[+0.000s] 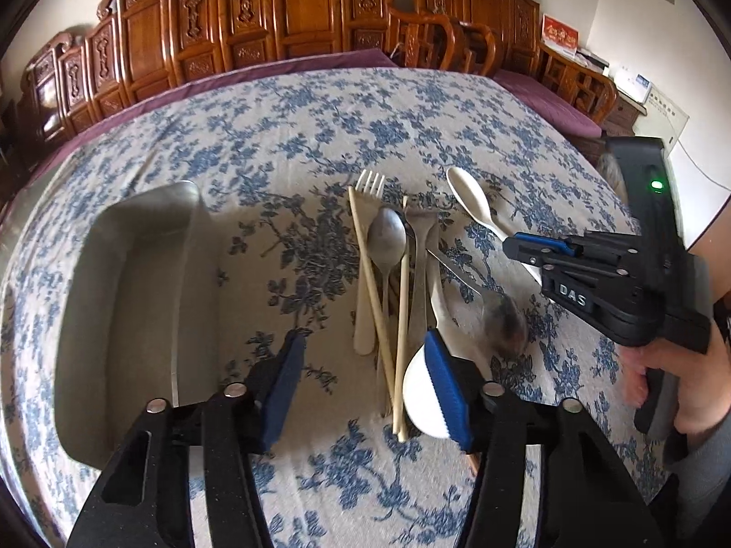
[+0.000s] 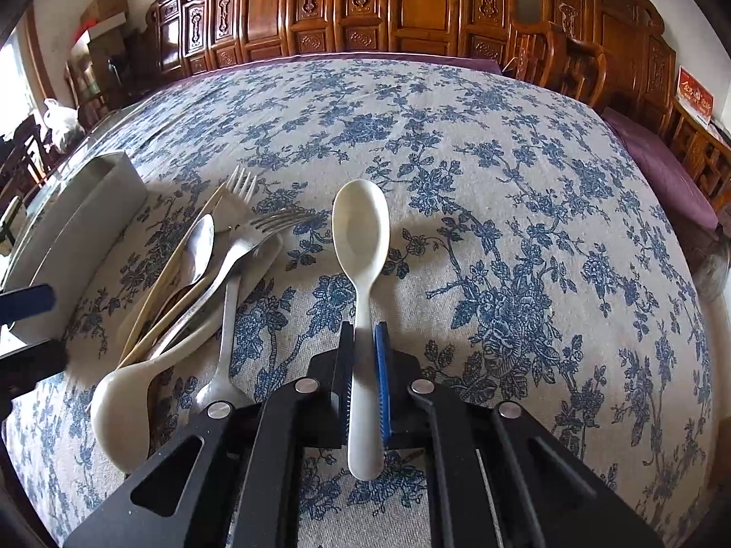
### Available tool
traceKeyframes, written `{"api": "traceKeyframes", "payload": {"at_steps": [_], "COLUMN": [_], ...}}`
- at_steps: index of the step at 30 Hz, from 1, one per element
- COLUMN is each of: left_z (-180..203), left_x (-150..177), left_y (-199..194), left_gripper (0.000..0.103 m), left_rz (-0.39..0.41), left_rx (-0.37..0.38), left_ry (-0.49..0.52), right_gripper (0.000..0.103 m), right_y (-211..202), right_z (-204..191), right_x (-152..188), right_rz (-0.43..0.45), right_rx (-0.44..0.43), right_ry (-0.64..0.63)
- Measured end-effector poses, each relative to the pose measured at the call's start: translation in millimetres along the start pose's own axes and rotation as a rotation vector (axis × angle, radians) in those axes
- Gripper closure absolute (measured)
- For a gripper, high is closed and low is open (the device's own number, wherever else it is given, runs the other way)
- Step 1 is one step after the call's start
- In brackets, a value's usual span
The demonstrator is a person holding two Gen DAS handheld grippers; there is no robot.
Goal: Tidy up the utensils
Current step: 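Grasp a wooden chopstick with the left gripper while the right gripper holds the white spoon, then carry the chopstick into the grey tray and open the left gripper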
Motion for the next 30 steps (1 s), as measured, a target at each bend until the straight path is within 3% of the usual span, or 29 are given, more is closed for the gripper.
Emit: {"api": "traceKeyframes", "payload": {"at_steps": [9, 16, 30], "left_z": [0.3, -0.5, -5.8], "left_x": [-8.1, -4.5, -7.8], "left_y": [34.2, 47.9, 38.3], "left_gripper": [0.092, 0.094, 0.099], "left_rz": [-0.072, -0.125, -0.095], "left_rx": [0.042, 0.062, 0.047], "left_ry": [-0.041, -0.081, -0.095], "right_gripper": [0.093, 0.093, 0.093], "right_y": [-5.2, -6.6, -10.3], "right_z": [3.7, -0.4, 0.9], "right_x": [-1.8, -1.8, -3.2], "right_rz": [0.016, 0.021, 0.025], "right_rx": [-0.01, -0.013, -0.033], "right_ry": [0.016, 0.007, 0.02]}}
Point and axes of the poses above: each gripper's, at about its wrist camera, not at the fingertips, and y roughly the way its jaws point, z to its right, x to its underside, the point moved 1 cm from there along y, roughly the way its jaws point, and after that the axes turned 9 degrees about y, right-handed, at the moved point
